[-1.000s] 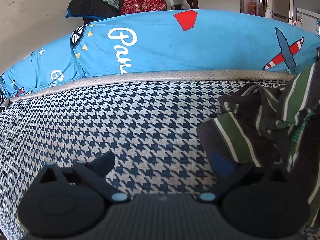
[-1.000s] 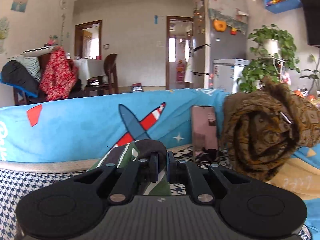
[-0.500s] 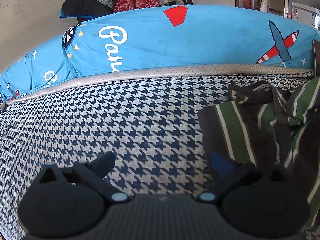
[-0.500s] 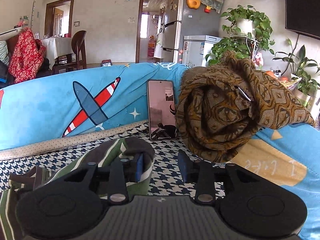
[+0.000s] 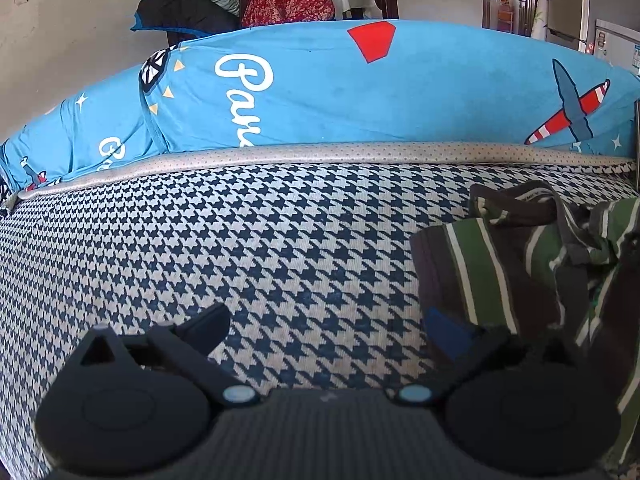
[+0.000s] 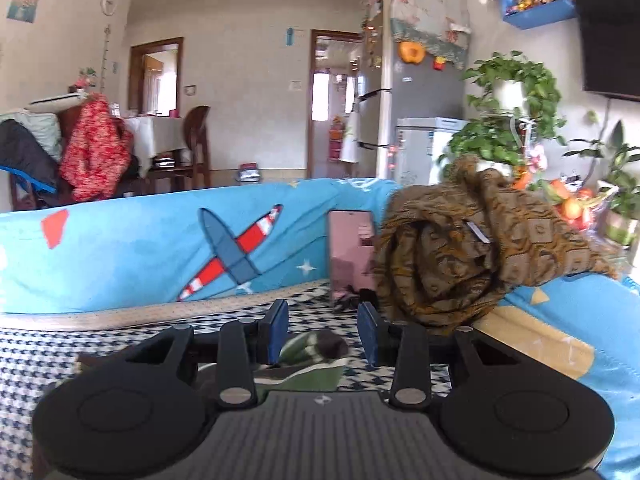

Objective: Fold clothes
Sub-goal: 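Open the right gripper to release the shirt, then grasp another edge of the striped shirt with the right gripper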

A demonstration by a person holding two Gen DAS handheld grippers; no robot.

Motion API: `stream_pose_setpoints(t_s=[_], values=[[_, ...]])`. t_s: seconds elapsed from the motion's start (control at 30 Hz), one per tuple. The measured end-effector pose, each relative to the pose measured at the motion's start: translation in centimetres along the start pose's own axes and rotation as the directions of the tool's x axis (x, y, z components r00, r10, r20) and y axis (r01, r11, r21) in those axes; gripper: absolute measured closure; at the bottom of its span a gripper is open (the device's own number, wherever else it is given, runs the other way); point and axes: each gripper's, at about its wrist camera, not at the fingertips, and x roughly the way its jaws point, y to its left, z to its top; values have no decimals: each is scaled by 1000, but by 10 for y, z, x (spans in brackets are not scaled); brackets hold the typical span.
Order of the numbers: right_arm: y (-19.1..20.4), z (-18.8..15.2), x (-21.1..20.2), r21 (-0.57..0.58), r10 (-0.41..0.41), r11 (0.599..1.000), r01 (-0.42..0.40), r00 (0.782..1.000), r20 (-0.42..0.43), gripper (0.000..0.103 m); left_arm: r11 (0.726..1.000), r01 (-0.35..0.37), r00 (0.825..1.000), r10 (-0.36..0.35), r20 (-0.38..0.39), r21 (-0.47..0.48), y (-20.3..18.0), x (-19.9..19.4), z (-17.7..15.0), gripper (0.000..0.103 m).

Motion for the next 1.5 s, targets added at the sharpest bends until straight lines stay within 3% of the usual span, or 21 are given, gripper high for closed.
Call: stream_pose_setpoints(t_s=[0.13, 0.3, 0.5, 0.7, 0.83, 0.9, 0.93, 0.97, 1.2, 1.5], values=[[23, -10, 3, -18, 209, 977, -211, 975, -80, 66, 1000, -4, 1000, 4, 0, -8, 3, 0, 0, 0], [56, -30, 12, -55, 339, 932, -357, 917, -208, 66, 1000, -5, 1000, 5, -4, -20, 8, 1, 1, 0], [87, -55, 26, -104, 363, 902, -419, 867, -342, 66, 999, -5, 1000, 5, -5, -32, 13, 0, 2, 0], [109, -71, 38, -192, 327, 886, -423, 861, -390, 66, 999, -11, 1000, 10, -12, -46, 19, 0, 3, 0], [119, -81, 48, -202, 326, 876, -439, 846, -423, 66, 998, -18, 1000, 18, -14, -53, 25, 0, 4, 0], [124, -86, 53, -211, 305, 880, -425, 847, -436, 79, 998, -20, 1000, 19, -17, -57, 28, 0, 4, 0], [125, -88, 55, -211, 290, 886, -412, 850, -439, 89, 998, -21, 1000, 20, -19, -59, 30, 0, 4, 0], [126, -89, 57, -209, 278, 893, -398, 854, -441, 90, 998, -22, 1000, 21, -21, -61, 32, 0, 3, 0], [137, -74, 46, -125, 347, 901, -415, 863, -369, 94, 996, -40, 999, 39, -15, -75, 47, -5, 6, 0], [168, -55, 30, 45, 550, 828, -559, 795, -257, 94, 992, -72, 997, 71, -18, -103, 71, -9, 4, 0]])
